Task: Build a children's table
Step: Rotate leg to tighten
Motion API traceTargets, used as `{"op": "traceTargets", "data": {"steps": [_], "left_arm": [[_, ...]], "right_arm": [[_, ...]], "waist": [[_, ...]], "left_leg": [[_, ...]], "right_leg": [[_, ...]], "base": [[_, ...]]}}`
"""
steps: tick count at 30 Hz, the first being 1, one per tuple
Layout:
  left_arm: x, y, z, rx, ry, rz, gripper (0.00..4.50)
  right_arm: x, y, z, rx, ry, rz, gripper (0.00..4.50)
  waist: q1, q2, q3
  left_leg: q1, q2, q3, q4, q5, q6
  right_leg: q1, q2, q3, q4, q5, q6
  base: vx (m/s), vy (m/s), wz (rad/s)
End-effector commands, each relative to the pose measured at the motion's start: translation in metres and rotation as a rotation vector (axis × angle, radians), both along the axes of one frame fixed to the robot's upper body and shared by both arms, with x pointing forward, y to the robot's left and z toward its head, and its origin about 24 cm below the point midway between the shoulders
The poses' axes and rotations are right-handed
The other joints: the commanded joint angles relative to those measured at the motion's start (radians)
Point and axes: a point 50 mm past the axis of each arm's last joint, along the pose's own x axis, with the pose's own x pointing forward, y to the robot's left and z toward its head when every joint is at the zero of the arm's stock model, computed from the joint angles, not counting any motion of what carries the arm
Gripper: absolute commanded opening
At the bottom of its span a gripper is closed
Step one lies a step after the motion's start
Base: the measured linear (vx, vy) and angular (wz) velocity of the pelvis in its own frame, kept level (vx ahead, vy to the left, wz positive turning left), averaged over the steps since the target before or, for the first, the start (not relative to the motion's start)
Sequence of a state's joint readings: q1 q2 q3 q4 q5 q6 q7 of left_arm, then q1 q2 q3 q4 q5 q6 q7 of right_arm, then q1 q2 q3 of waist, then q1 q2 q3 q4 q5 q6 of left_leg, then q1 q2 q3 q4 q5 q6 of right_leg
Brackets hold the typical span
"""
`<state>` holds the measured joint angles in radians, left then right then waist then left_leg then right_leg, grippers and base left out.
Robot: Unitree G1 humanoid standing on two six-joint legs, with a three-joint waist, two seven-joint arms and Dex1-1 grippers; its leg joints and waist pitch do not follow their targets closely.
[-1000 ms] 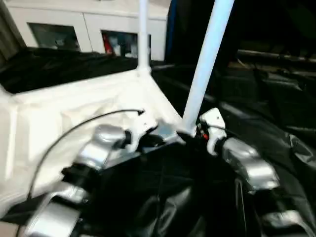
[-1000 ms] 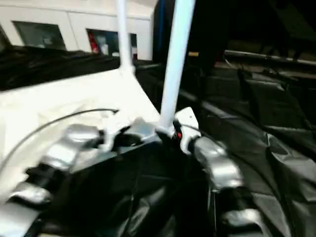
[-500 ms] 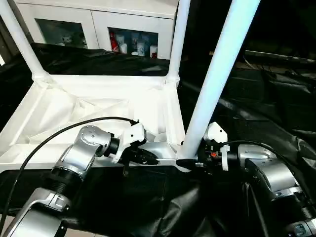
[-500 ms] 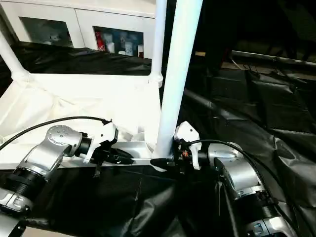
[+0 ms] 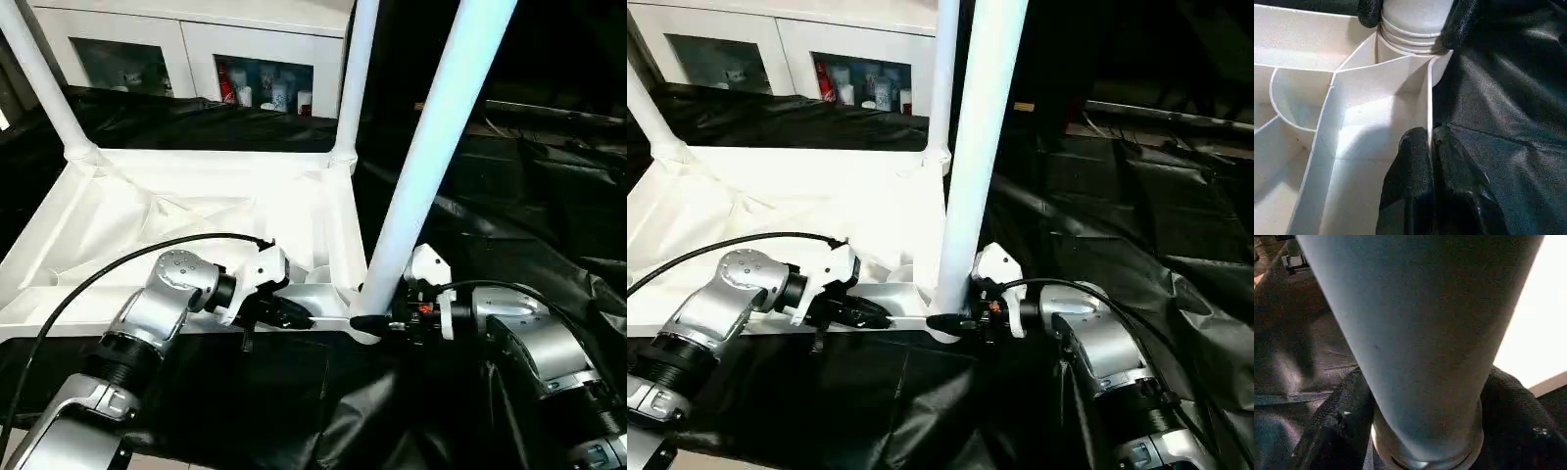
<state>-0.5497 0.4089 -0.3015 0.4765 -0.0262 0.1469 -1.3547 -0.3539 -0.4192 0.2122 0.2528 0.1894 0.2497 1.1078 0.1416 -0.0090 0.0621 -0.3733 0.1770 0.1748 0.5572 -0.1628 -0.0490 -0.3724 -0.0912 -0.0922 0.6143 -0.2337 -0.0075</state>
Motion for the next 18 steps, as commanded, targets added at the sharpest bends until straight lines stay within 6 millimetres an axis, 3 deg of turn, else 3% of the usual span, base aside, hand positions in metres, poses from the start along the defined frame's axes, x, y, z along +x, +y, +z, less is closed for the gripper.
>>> {"op": "traceTargets", "data": {"steps": [1, 2, 3, 4, 7, 9, 13, 16, 17, 18], "left_arm": [[0.000, -0.009, -0.012, 0.010, 0.012, 0.056, 0.00], [0.006, -0.013, -0.014, 0.019, -0.012, 0.121, 0.00], [0.009, -0.016, -0.016, 0.024, -0.028, 0.163, 0.00], [0.012, -0.022, -0.017, 0.021, -0.045, 0.207, 0.00], [0.017, -0.044, -0.022, 0.008, -0.061, 0.296, 0.00], [0.013, -0.066, -0.024, -0.017, -0.036, 0.293, 0.00], [0.009, -0.085, -0.024, -0.039, -0.029, 0.271, 0.00], [0.007, -0.095, -0.024, -0.047, -0.032, 0.255, 0.00], [0.007, -0.095, -0.024, -0.046, -0.036, 0.257, 0.00], [0.010, -0.089, -0.023, -0.036, -0.047, 0.267, 0.00]], "right_arm": [[0.005, 0.006, -0.011, -0.028, -0.009, -0.113, 2.66], [0.011, 0.006, -0.020, -0.056, -0.013, -0.237, 2.66], [0.015, 0.005, -0.025, -0.078, -0.015, -0.317, 2.66], [0.019, 0.006, -0.031, -0.075, -0.001, -0.416, 2.66], [0.026, 0.019, -0.040, -0.035, 0.046, -0.654, 2.66], [0.029, 0.037, -0.043, -0.008, 0.084, -0.758, 2.66], [0.031, 0.054, -0.041, 0.015, 0.082, -0.785, 2.65], [0.033, 0.068, -0.036, 0.043, 0.056, -0.764, 2.65], [0.034, 0.070, -0.034, 0.055, 0.047, -0.755, 3.21], [0.035, 0.069, -0.030, 0.069, 0.035, -0.747, 3.35]], "waist": [[-0.004, 0.000, -0.050], [-0.004, 0.004, -0.048], [-0.008, 0.001, -0.041], [-0.008, 0.011, -0.042], [-0.019, 0.007, -0.039], [-0.023, 0.010, -0.037], [-0.023, 0.013, -0.034], [-0.025, 0.014, -0.038], [-0.025, 0.014, -0.039], [-0.026, 0.014, -0.039]], "left_leg": [[0.015, 0.066, -0.018, -0.057, -0.161, 0.077], [0.016, 0.064, -0.019, -0.059, -0.182, 0.066], [0.019, 0.064, -0.020, -0.067, -0.232, 0.036], [0.025, 0.065, -0.024, -0.071, -0.284, 0.002], [0.030, 0.067, -0.031, -0.082, -0.361, -0.050], [0.028, 0.066, -0.033, -0.085, -0.377, -0.056], [0.036, 0.061, -0.036, -0.085, -0.427, -0.044], [0.031, 0.063, -0.037, -0.089, -0.416, -0.047], [0.033, 0.063, -0.036, -0.089, -0.415, -0.048], [0.033, 0.062, -0.035, -0.089, -0.418, -0.046]], "right_leg": [[0.037, -0.079, 0.059, -0.065, -0.001, -0.260], [0.036, -0.080, 0.060, -0.068, -0.030, -0.259], [0.035, -0.082, 0.060, -0.080, -0.126, -0.245], [0.035, -0.088, 0.061, -0.087, -0.216, -0.229], [0.027, -0.089, 0.065, -0.098, -0.333, -0.187], [0.026, -0.091, 0.066, -0.104, -0.363, -0.164], [0.018, -0.095, 0.069, -0.125, -0.477, -0.112], [0.018, -0.089, 0.069, -0.120, -0.430, -0.106], [0.016, -0.089, 0.070, -0.120, -0.421, -0.107], [0.016, -0.089, 0.070, -0.119, -0.411, -0.110]], "base": [[0.000, 0.000, 0.00], [0.000, 0.000, 0.00], [0.000, 0.000, 0.00], [0.000, 0.000, 0.00], [-0.033, 0.006, -0.02], [0.000, 0.000, 0.00], [0.000, 0.000, 0.00], [0.000, 0.000, 0.00], [0.000, 0.000, 0.00], [0.000, 0.000, 0.00]]}}
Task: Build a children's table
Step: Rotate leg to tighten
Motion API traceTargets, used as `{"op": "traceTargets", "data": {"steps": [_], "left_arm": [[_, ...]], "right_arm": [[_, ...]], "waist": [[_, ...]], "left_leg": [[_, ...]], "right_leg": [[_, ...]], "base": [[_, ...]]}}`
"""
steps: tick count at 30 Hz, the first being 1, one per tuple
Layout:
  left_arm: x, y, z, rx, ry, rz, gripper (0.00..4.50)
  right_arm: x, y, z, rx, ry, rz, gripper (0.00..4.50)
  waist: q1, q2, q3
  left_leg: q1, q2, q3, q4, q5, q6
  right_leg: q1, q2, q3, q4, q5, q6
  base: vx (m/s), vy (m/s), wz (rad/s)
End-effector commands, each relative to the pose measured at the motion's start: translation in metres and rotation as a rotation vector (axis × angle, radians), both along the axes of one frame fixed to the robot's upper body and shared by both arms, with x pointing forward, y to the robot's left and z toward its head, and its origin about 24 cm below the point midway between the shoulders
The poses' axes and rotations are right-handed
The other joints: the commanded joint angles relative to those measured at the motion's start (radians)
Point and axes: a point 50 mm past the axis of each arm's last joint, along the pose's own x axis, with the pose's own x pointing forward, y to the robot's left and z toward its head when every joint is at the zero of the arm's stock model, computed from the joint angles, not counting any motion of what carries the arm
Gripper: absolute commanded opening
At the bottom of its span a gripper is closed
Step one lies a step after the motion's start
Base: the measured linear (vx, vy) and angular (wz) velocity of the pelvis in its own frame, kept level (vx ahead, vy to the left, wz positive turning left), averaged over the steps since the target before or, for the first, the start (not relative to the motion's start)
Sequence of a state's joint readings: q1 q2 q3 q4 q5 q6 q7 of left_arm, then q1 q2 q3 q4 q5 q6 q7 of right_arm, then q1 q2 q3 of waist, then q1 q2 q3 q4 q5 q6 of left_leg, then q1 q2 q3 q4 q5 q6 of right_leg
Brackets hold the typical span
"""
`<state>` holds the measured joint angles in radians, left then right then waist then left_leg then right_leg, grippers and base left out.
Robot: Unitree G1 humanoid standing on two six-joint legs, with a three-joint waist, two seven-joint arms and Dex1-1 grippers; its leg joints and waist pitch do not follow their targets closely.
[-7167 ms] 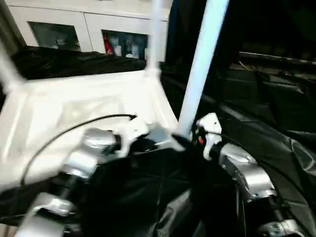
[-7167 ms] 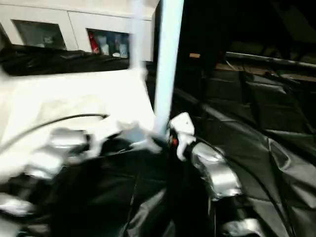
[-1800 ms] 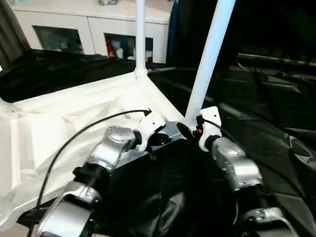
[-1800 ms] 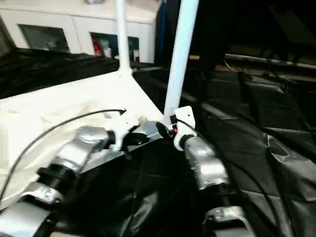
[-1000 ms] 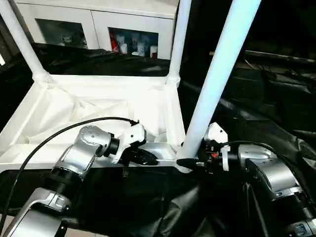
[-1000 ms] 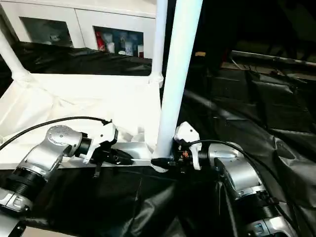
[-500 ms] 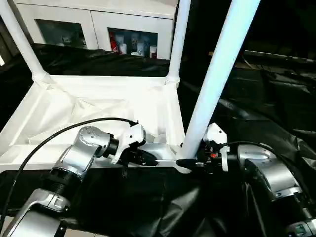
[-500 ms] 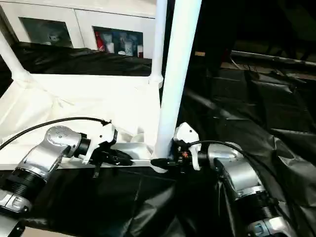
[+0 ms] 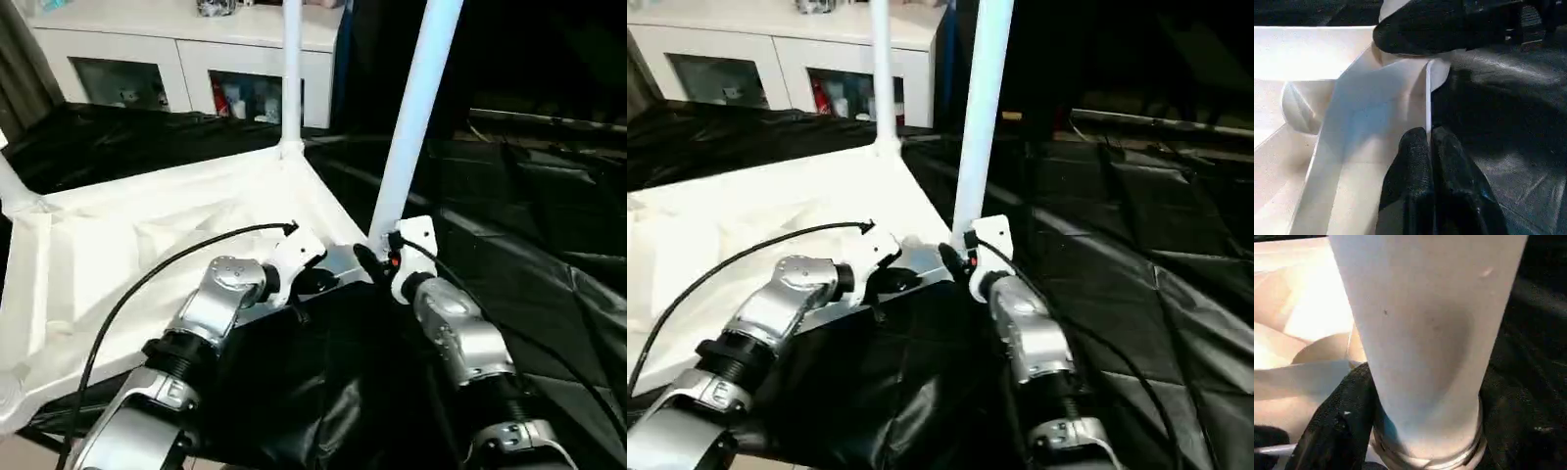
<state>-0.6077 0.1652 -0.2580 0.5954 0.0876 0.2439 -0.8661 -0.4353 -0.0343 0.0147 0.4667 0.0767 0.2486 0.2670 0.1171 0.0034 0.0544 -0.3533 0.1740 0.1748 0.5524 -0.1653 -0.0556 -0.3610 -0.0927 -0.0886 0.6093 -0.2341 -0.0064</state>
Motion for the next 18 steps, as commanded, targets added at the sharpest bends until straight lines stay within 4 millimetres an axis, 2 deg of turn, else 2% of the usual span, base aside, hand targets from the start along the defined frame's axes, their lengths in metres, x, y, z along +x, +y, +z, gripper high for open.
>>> {"op": "traceTargets", "data": {"steps": [1, 4, 6, 8, 10, 11, 13, 14, 15, 16, 17, 18], "left_arm": [[-0.014, -0.033, -0.008, -0.029, 0.047, -0.134, 0.00], [-0.012, -0.020, -0.008, -0.014, 0.046, -0.135, 0.00], [-0.011, -0.012, -0.008, -0.007, 0.046, -0.142, 0.00], [-0.011, -0.003, -0.008, 0.005, 0.047, -0.155, 0.00], [-0.013, 0.010, -0.007, 0.011, 0.053, -0.202, 0.00], [-0.013, 0.010, -0.006, 0.011, 0.053, -0.205, 0.00], [-0.015, 0.020, -0.004, 0.016, 0.062, -0.249, 0.00], [-0.017, 0.024, -0.002, 0.011, 0.068, -0.277, 0.00], [-0.018, 0.029, 0.001, 0.009, 0.082, -0.301, 0.00], [-0.020, 0.034, 0.003, 0.013, 0.090, -0.336, 0.00], [-0.020, 0.034, 0.003, 0.013, 0.090, -0.336, 0.00], [-0.022, 0.043, 0.006, 0.026, 0.106, -0.370, 0.00]], "right_arm": [[-0.007, 0.032, -0.008, 0.015, 0.054, 0.137, 3.35], [-0.007, 0.026, -0.003, -0.001, 0.036, 0.204, 3.69], [-0.009, 0.023, 0.000, 0.003, 0.026, 0.274, 3.69], [-0.011, 0.019, 0.004, -0.001, 0.009, 0.357, 3.69], [-0.018, 0.012, 0.008, -0.045, -0.011, 0.512, 3.69], [-0.018, 0.011, 0.008, -0.047, -0.012, 0.518, 3.69], [-0.024, 0.005, 0.010, -0.067, -0.016, 0.621, 3.69], [-0.026, 0.002, 0.011, -0.073, -0.013, 0.660, 3.69], [-0.029, -0.002, 0.012, -0.078, -0.008, 0.700, 3.69], [-0.031, -0.006, 0.013, -0.082, -0.001, 0.739, 3.69], [-0.031, -0.006, 0.013, -0.082, -0.001, 0.739, 3.69], [-0.034, -0.011, 0.015, -0.086, 0.012, 0.795, 3.69]], "waist": [[-0.002, 0.002, -0.032], [0.000, 0.001, -0.037], [0.001, 0.000, -0.038], [0.002, -0.004, -0.041], [0.005, -0.006, -0.045], [0.006, -0.006, -0.046], [0.002, -0.007, -0.050], [0.006, -0.006, -0.054], [0.006, -0.010, -0.053], [0.007, -0.010, -0.055], [0.008, -0.007, -0.055], [0.010, -0.005, -0.057]], "left_leg": [[0.011, 0.065, -0.035, -0.084, -0.408, -0.037], [0.010, 0.066, -0.031, -0.082, -0.373, -0.028], [0.002, 0.065, -0.030, -0.081, -0.342, -0.016], [-0.003, 0.065, -0.028, -0.077, -0.304, 0.004], [-0.004, 0.063, -0.025, -0.072, -0.265, 0.019], [-0.006, 0.063, -0.024, -0.070, -0.248, 0.027], [-0.013, 0.063, -0.023, -0.065, -0.183, 0.048], [-0.010, 0.064, -0.023, -0.059, -0.157, 0.060], [-0.010, 0.064, -0.020, -0.056, -0.138, 0.072], [-0.013, 0.063, -0.020, -0.052, -0.100, 0.096], [-0.013, 0.065, -0.020, -0.051, -0.091, 0.104], [-0.011, 0.064, -0.019, -0.045, -0.077, 0.119]], "right_leg": [[0.006, -0.087, 0.067, -0.113, -0.401, -0.113], [0.008, -0.083, 0.068, -0.107, -0.333, -0.127], [0.015, -0.082, 0.067, -0.101, -0.284, -0.133], [0.020, -0.082, 0.066, -0.097, -0.240, -0.141], [0.024, -0.083, 0.065, -0.094, -0.210, -0.150], [0.026, -0.083, 0.065, -0.092, -0.187, -0.152], [0.028, -0.078, 0.059, -0.076, -0.078, -0.182], [0.031, -0.078, 0.059, -0.070, -0.028, -0.198], [0.030, -0.076, 0.059, -0.065, 0.015, -0.208], [0.031, -0.072, 0.056, -0.056, 0.090, -0.223], [0.031, -0.072, 0.056, -0.052, 0.113, -0.233], [0.027, -0.070, 0.053, -0.047, 0.154, -0.249]], "base": [[0.000, 0.000, 0.00], [0.000, 0.000, 0.00], [0.000, 0.000, 0.00], [0.000, 0.000, 0.00], [0.000, 0.000, 0.00], [0.000, 0.000, 0.00], [0.000, 0.000, 0.00], [0.000, 0.000, 0.00], [0.051, 0.009, 0.00], [0.051, 0.009, 0.00], [0.000, 0.000, 0.00], [0.000, 0.000, 0.00]]}}
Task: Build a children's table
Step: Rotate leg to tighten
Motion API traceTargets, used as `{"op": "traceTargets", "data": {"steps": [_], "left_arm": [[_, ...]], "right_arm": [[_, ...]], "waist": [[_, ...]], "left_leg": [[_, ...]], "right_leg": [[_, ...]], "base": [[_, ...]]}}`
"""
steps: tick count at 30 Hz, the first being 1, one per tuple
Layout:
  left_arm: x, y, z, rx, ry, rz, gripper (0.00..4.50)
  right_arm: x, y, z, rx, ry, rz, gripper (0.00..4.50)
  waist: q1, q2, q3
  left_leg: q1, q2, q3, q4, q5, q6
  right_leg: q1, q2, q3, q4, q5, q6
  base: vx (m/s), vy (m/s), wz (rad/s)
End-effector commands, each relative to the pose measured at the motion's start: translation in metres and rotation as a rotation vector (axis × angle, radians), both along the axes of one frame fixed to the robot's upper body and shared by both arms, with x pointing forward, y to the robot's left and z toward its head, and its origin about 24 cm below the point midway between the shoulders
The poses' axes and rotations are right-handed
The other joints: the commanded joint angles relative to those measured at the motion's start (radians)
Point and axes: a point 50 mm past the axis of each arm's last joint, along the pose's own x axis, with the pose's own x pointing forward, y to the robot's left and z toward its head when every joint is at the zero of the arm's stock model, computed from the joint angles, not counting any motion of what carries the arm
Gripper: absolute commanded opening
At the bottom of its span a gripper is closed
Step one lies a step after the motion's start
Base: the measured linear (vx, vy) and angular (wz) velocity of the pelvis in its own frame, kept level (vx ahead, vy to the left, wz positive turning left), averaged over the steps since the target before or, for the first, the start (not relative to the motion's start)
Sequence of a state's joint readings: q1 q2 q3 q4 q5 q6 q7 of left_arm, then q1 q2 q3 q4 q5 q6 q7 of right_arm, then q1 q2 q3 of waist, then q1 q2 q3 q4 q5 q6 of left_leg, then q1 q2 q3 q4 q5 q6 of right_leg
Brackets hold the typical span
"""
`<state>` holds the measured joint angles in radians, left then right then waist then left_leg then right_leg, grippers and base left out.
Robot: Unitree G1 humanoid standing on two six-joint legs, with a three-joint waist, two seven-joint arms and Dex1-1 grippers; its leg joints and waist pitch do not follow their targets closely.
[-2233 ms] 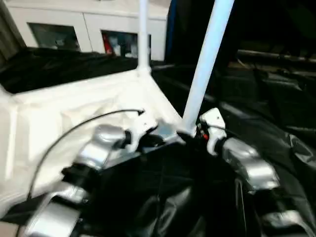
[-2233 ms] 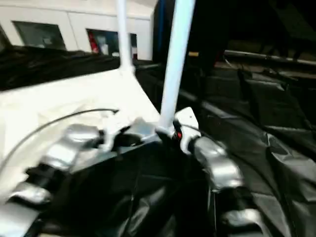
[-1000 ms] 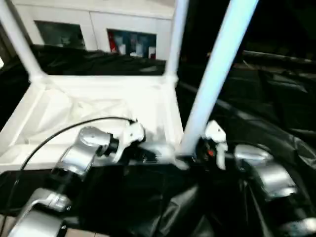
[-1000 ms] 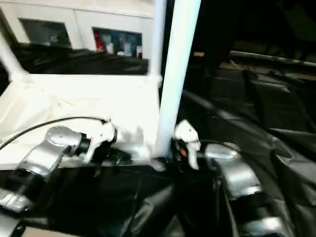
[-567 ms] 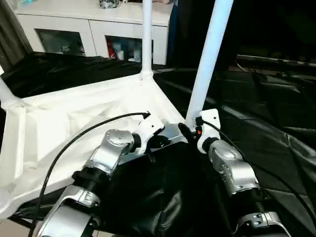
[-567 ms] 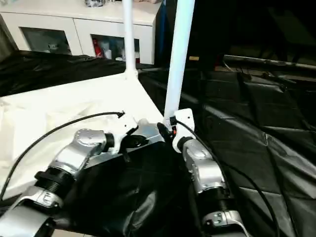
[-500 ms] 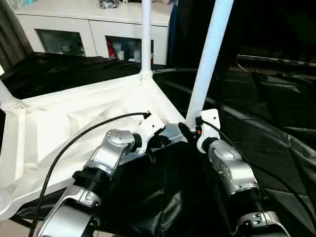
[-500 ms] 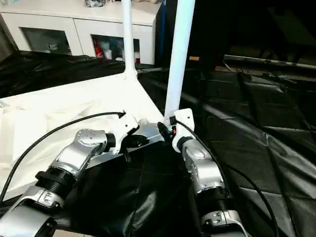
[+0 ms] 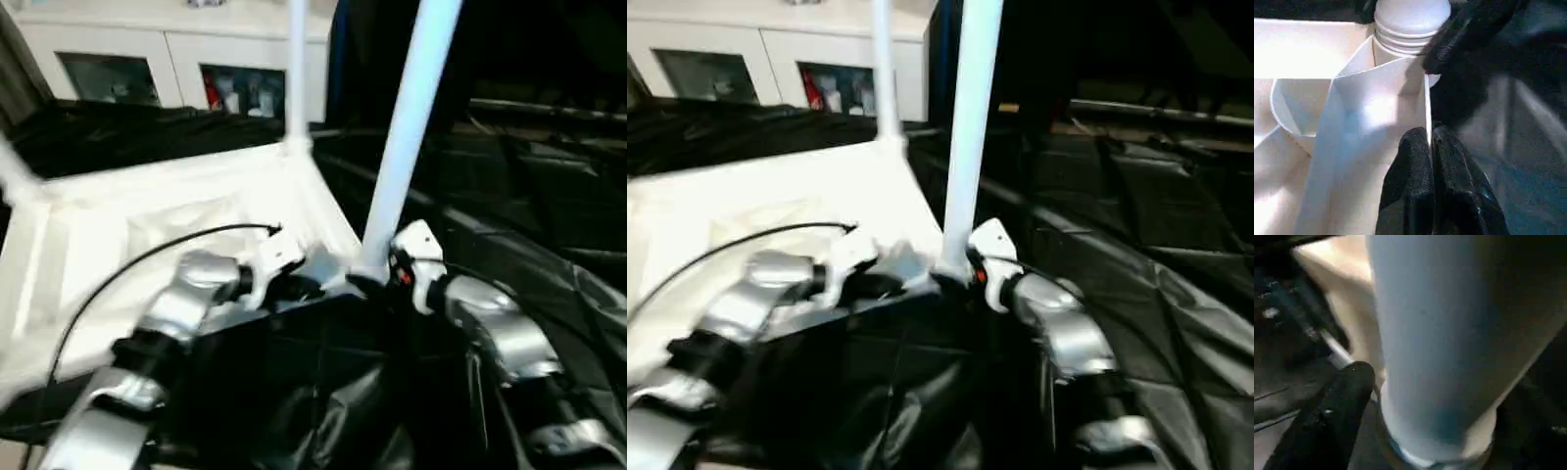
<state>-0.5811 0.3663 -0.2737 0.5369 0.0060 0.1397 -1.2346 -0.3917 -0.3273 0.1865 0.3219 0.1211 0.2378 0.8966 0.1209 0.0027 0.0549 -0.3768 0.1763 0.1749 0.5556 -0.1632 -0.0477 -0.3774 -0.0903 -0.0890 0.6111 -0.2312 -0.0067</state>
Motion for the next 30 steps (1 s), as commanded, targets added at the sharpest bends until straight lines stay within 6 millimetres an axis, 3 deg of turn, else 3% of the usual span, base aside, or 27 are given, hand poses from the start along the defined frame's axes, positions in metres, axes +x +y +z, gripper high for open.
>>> {"op": "traceTargets", "data": {"steps": [1, 4, 7, 9, 14, 19, 23, 27, 30], "left_arm": [[-0.009, -0.002, -0.007, 0.028, 0.060, -0.095, 0.00], [-0.010, 0.003, -0.006, 0.031, 0.067, -0.118, 0.00], [-0.013, 0.012, -0.006, 0.040, 0.096, -0.140, 0.00], [-0.013, 0.014, -0.006, 0.040, 0.099, -0.141, 0.00], [-0.013, 0.013, -0.005, 0.031, 0.101, -0.138, 0.00], [-0.013, 0.008, -0.006, 0.020, 0.097, -0.139, 0.00], [-0.014, 0.009, -0.006, 0.017, 0.098, -0.137, 0.00], [-0.013, 0.010, -0.007, 0.020, 0.096, -0.120, 0.00], [-0.011, 0.008, -0.010, 0.033, 0.082, -0.079, 0.00]], "right_arm": [[-0.010, 0.012, -0.001, 0.012, 0.036, 0.145, 3.69], [-0.013, 0.008, 0.000, 0.007, 0.043, 0.180, 3.69], [-0.017, 0.000, 0.002, 0.011, 0.063, 0.226, 3.69], [-0.019, -0.003, 0.003, 0.003, 0.067, 0.240, 3.69], [-0.018, -0.004, 0.003, 0.003, 0.065, 0.237, 3.56], [-0.018, -0.003, 0.002, 0.009, 0.072, 0.248, 3.15], [-0.018, -0.002, 0.000, 0.004, 0.075, 0.256, 2.85], [-0.015, 0.000, -0.003, 0.019, 0.064, 0.203, 2.72], [-0.011, -0.001, -0.008, 0.022, 0.053, 0.115, 2.71]], "waist": [[0.006, -0.006, -0.060], [0.007, -0.005, -0.055], [0.011, -0.004, -0.050], [0.012, -0.007, -0.048], [0.016, -0.010, -0.049], [0.021, -0.017, -0.051], [0.022, -0.016, -0.050], [0.023, -0.004, -0.055], [0.021, -0.006, -0.053]], "left_leg": [[0.010, 0.060, -0.018, -0.043, -0.061, 0.126], [0.007, 0.064, -0.017, -0.041, -0.078, 0.141], [0.011, 0.068, -0.017, -0.049, -0.154, 0.106], [0.012, 0.068, -0.017, -0.052, -0.175, 0.085], [0.012, 0.066, -0.016, -0.049, -0.146, 0.081], [0.011, 0.064, -0.016, -0.044, -0.097, 0.107], [0.011, 0.064, -0.016, -0.044, -0.103, 0.110], [0.011, 0.065, -0.018, -0.043, -0.116, 0.092], [0.012, 0.065, -0.018, -0.047, -0.144, 0.078]], "right_leg": [[0.045, -0.071, 0.052, -0.043, 0.186, -0.262], [0.039, -0.074, 0.051, -0.043, 0.162, -0.278], [0.038, -0.077, 0.054, -0.054, 0.039, -0.269], [0.038, -0.078, 0.056, -0.056, 0.007, -0.263], [0.039, -0.080, 0.058, -0.054, 0.031, -0.262], [0.040, -0.078, 0.055, -0.046, 0.086, -0.269], [0.039, -0.078, 0.054, -0.048, 0.070, -0.269], [0.041, -0.078, 0.054, -0.046, 0.080, -0.273], [0.039, -0.080, 0.055, -0.049, 0.061, -0.277]], "base": [[0.000, 0.000, 0.00], [0.000, 0.000, 0.00], [0.000, 0.000, 0.00], [0.000, 0.000, 0.00], [0.000, 0.000, 0.00], [0.000, 0.000, 0.00], [0.000, 0.000, 0.00], [0.000, 0.000, 0.00], [0.000, 0.000, 0.00]]}}
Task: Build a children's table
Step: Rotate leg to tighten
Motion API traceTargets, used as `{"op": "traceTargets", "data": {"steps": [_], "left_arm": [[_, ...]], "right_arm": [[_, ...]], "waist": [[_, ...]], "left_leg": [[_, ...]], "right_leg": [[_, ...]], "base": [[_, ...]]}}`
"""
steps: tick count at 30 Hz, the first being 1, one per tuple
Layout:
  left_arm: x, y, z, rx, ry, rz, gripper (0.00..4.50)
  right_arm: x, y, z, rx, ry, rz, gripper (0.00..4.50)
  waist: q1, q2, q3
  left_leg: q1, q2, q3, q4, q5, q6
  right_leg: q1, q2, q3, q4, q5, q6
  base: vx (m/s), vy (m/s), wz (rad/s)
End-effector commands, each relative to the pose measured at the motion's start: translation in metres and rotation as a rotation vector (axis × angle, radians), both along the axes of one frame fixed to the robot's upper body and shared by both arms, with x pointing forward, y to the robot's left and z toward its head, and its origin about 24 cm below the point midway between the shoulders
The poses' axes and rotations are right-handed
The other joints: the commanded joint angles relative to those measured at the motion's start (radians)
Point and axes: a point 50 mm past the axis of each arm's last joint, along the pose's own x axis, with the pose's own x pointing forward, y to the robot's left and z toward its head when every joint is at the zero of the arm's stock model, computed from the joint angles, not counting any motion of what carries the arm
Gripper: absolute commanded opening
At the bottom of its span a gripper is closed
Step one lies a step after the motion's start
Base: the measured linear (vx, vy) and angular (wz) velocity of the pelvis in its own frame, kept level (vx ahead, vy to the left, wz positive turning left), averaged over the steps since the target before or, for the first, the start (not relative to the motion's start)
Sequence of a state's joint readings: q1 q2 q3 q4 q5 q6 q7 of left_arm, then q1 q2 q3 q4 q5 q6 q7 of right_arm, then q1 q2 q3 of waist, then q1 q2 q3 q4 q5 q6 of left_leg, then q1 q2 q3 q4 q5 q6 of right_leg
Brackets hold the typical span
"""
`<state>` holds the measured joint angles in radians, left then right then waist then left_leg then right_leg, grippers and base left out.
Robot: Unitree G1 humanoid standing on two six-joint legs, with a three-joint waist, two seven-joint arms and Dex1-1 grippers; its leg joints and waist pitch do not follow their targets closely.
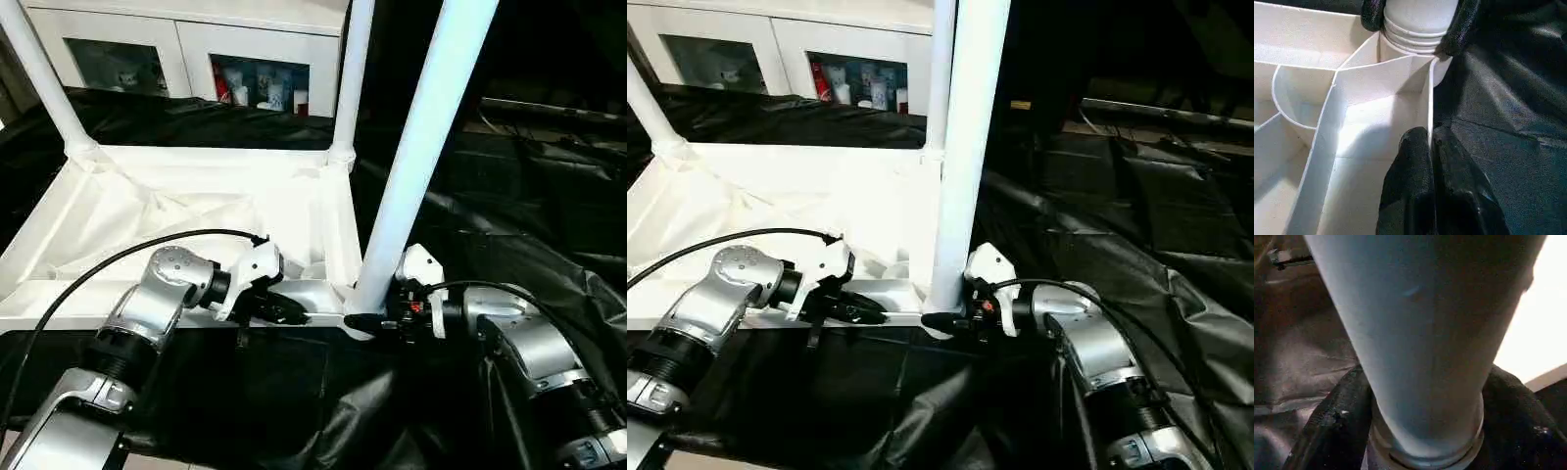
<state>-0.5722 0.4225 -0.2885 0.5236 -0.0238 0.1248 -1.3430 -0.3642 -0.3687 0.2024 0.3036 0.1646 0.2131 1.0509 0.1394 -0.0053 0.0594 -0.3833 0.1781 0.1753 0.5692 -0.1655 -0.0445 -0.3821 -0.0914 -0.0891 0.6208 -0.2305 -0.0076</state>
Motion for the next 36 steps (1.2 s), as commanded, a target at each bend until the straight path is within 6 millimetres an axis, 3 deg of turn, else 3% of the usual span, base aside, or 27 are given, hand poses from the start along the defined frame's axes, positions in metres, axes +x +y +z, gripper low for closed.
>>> {"op": "traceTargets", "data": {"steps": [1, 2, 4, 5, 6, 8, 10, 11, 13, 14, 16, 18, 21, 27, 29, 30, 32, 35, 36], "left_arm": [[-0.003, -0.006, -0.014, 0.030, 0.032, 0.029, 0.00], [0.000, -0.009, -0.016, 0.030, 0.018, 0.070, 0.00], [0.006, -0.023, -0.024, 0.047, -0.015, 0.172, 0.00], [0.007, -0.024, -0.025, 0.046, -0.015, 0.175, 0.00], [0.006, -0.038, -0.028, 0.033, -0.011, 0.193, 0.00], [0.005, -0.045, -0.029, 0.023, -0.007, 0.196, 0.00], [0.002, -0.071, -0.031, -0.002, 0.000, 0.192, 0.00], [0.002, -0.071, -0.031, -0.002, 0.000, 0.192, 0.00], [-0.002, -0.097, -0.031, -0.031, 0.016, 0.182, 0.00], [-0.002, -0.097, -0.031, -0.031, 0.016, 0.182, 0.00], [-0.002, -0.104, -0.030, -0.041, 0.011, 0.183, 0.00], [0.000, -0.103, -0.030, -0.040, 0.002, 0.187, 0.00], [0.003, -0.092, -0.030, -0.028, -0.007, 0.200, 0.00], [0.006, -0.076, -0.028, -0.017, -0.015, 0.203, 0.00], [0.006, -0.066, -0.026, -0.009, -0.010, 0.185, 0.00], [0.005, -0.058, -0.025, 0.002, -0.008, 0.166, 0.00], [0.004, -0.046, -0.021, 0.005, -0.002, 0.113, 0.00], [-0.001, -0.032, -0.016, -0.004, 0.013, 0.020, 0.00], [-0.002, -0.029, -0.015, 0.004, 0.019, 0.001, 0.00]], "right_arm": [[0.003, 0.002, -0.009, -0.011, 0.012, -0.077, 2.71], [0.006, 0.001, -0.013, -0.013, 0.008, -0.150, 2.70], [0.015, 0.003, -0.023, -0.007, 0.017, -0.369, 2.70], [0.016, 0.003, -0.024, -0.005, 0.019, -0.381, 2.70], [0.018, 0.011, -0.026, 0.017, 0.035, -0.466, 2.69], [0.019, 0.015, -0.027, 0.030, 0.040, -0.497, 2.69], [0.020, 0.033, -0.030, 0.048, 0.062, -0.578, 2.69], [0.020, 0.033, -0.030, 0.048, 0.062, -0.578, 2.69], [0.018, 0.054, -0.032, 0.057, 0.076, -0.603, 2.69], [0.018, 0.054, -0.032, 0.057, 0.076, -0.603, 2.69], [0.019, 0.061, -0.031, 0.068, 0.074, -0.606, 2.69], [0.022, 0.064, -0.027, 0.091, 0.064, -0.596, 2.69], [0.024, 0.064, -0.022, 0.093, 0.041, -0.560, 3.39], [0.024, 0.059, -0.016, 0.083, 0.010, -0.457, 3.61], [0.020, 0.052, -0.013, 0.075, -0.011, -0.354, 3.61], [0.017, 0.045, -0.010, 0.070, -0.020, -0.277, 3.61], [0.010, 0.034, -0.005, 0.063, -0.029, -0.152, 3.61], [0.000, 0.020, 0.000, 0.038, -0.030, -0.001, 3.61], [-0.003, 0.016, 0.001, 0.028, -0.022, 0.036, 3.61]], "waist": [[0.002, 0.003, -0.054], [-0.001, 0.002, -0.052], [-0.003, 0.006, -0.045], [-0.004, 0.004, -0.042], [-0.007, 0.004, -0.033], [-0.006, 0.004, -0.030], [-0.005, -0.001, -0.029], [-0.004, 0.000, -0.031], [-0.003, 0.003, -0.032], [-0.004, 0.002, -0.027], [-0.004, 0.001, -0.029], [-0.005, -0.002, -0.030], [-0.006, -0.001, -0.032], [-0.005, 0.001, -0.036], [-0.001, 0.003, -0.045], [0.001, -0.001, -0.046], [0.005, -0.001, -0.048], [0.008, 0.001, -0.057], [0.012, 0.001, -0.066]], "left_leg": [[0.018, 0.062, -0.019, -0.063, -0.172, 0.060], [0.018, 0.062, -0.019, -0.064, -0.187, 0.054], [0.027, 0.064, -0.022, -0.074, -0.266, 0.005], [0.027, 0.063, -0.023, -0.078, -0.282, -0.005], [0.029, 0.063, -0.029, -0.087, -0.353, -0.034], [0.044, 0.065, -0.032, -0.090, -0.426, -0.052], [0.048, 0.062, -0.036, -0.096, -0.438, -0.052], [0.043, 0.063, -0.038, -0.101, -0.410, -0.050], [0.047, 0.065, -0.037, -0.102, -0.405, -0.054], [0.054, 0.062, -0.036, -0.101, -0.445, -0.058], [0.055, 0.061, -0.039, -0.102, -0.464, -0.055], [0.052, 0.061, -0.039, -0.104, -0.456, -0.050], [0.048, 0.063, -0.039, -0.106, -0.447, -0.048], [0.041, 0.064, -0.038, -0.109, -0.415, -0.043], [0.033, 0.064, -0.036, -0.106, -0.361, -0.030], [0.032, 0.064, -0.033, -0.103, -0.344, -0.020], [0.028, 0.063, -0.026, -0.093, -0.275, 0.017], [0.024, 0.062, -0.021, -0.080, -0.184, 0.046], [0.024, 0.060, -0.018, -0.067, -0.106, 0.075]], "right_leg": [[0.045, -0.080, 0.056, -0.063, 0.016, -0.272], [0.044, -0.081, 0.057, -0.066, -0.007, -0.269], [0.037, -0.086, 0.061, -0.082, -0.149, -0.248], [0.038, -0.087, 0.062, -0.088, -0.190, -0.237], [0.036, -0.089, 0.061, -0.099, -0.336, -0.190], [0.026, -0.093, 0.065, -0.116, -0.445, -0.155], [0.030, -0.096, 0.065, -0.127, -0.499, -0.127], [0.033, -0.097, 0.066, -0.128, -0.494, -0.116], [0.025, -0.094, 0.068, -0.127, -0.471, -0.111], [0.019, -0.094, 0.068, -0.134, -0.500, -0.107], [0.019, -0.095, 0.069, -0.136, -0.524, -0.094], [0.018, -0.093, 0.071, -0.135, -0.501, -0.089], [0.021, -0.093, 0.071, -0.134, -0.480, -0.089], [0.026, -0.092, 0.071, -0.128, -0.419, -0.100], [0.038, -0.089, 0.069, -0.117, -0.319, -0.113], [0.040, -0.087, 0.069, -0.116, -0.292, -0.116], [0.042, -0.084, 0.069, -0.104, -0.180, -0.154], [0.048, -0.081, 0.064, -0.086, -0.047, -0.193], [0.051, -0.075, 0.060, -0.069, 0.087, -0.215]], "base": [[0.000, 0.000, 0.00], [0.000, 0.000, 0.00], [0.000, 0.000, 0.00], [0.000, 0.000, 0.00], [0.000, 0.000, 0.00], [0.000, 0.000, 0.00], [0.000, 0.000, 0.00], [0.000, 0.000, 0.00], [0.000, 0.000, 0.00], [0.000, 0.000, 0.00], [0.000, 0.000, 0.00], [0.000, 0.000, 0.00], [0.000, 0.000, 0.00], [0.000, 0.000, 0.00], [0.000, 0.000, 0.00], [0.000, 0.000, 0.00], [0.000, 0.000, 0.00], [0.062, -0.024, -0.01], [0.060, -0.014, 0.00]]}}
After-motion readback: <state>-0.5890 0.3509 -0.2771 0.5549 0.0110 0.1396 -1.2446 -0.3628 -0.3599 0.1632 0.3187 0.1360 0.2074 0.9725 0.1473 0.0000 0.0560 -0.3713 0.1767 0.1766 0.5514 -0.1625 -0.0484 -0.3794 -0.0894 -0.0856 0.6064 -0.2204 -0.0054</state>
